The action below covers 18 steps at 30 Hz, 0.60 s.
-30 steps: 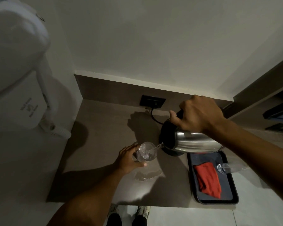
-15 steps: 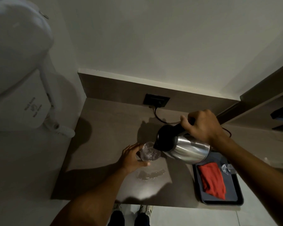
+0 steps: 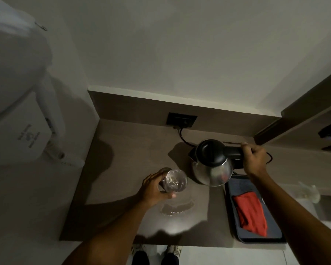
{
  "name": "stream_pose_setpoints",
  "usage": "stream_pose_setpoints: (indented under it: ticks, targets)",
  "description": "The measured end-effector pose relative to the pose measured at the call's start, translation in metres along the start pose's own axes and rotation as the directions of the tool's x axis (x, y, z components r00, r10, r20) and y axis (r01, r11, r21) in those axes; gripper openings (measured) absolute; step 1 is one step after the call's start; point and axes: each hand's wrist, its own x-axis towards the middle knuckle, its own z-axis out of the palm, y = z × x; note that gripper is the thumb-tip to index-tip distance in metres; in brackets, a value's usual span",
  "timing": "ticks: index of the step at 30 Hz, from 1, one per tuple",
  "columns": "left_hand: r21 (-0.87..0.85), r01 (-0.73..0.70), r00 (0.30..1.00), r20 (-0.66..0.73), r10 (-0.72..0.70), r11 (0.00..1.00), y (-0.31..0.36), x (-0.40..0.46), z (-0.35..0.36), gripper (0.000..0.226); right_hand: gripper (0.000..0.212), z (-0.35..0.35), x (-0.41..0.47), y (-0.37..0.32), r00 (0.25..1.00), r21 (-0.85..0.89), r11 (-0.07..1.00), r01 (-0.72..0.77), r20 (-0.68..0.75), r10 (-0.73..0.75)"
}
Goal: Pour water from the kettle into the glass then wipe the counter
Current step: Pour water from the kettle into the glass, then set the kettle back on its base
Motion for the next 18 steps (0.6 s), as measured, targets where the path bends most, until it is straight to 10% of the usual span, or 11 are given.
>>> stream_pose_setpoints:
  ticks: [18]
  targets:
    - [0.019, 0.116, 0.992, 0.046, -0.117, 0.993, 0.014, 0.001, -0.002, 0.095, 0.033, -0.007, 0.013, 0.051, 0.991, 0.235, 0.963, -0.134, 0.038, 0.129]
